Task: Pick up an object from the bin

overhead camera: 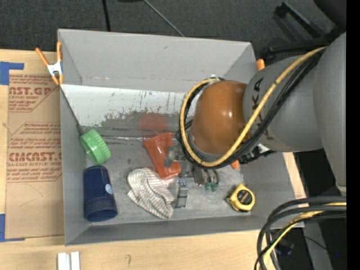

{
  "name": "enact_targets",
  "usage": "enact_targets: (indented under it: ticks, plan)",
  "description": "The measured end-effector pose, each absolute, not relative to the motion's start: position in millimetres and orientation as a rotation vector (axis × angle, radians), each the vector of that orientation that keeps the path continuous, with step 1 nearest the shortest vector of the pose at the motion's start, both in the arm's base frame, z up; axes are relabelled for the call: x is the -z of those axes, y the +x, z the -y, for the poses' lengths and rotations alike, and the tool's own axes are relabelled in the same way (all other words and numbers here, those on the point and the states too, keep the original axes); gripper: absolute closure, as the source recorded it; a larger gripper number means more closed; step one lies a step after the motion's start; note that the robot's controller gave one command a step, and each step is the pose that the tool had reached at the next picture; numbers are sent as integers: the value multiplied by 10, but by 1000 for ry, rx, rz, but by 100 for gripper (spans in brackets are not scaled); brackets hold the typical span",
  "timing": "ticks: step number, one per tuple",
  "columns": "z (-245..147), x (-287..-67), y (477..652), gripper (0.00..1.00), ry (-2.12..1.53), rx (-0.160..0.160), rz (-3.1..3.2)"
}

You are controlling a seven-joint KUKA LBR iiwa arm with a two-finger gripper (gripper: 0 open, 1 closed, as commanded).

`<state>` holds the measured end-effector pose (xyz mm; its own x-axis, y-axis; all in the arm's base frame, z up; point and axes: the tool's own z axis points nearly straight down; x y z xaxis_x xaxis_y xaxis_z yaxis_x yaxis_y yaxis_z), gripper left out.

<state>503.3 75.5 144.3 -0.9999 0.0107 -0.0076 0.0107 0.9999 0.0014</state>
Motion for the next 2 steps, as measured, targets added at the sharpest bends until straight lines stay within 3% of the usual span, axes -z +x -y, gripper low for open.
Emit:
enact_targets:
  ticks: [1, 2]
  plan:
    - [-745, -814, 5155, 0, 133, -12, -3127]
    - [-718, -796, 5115, 100, 150, -2, -3137]
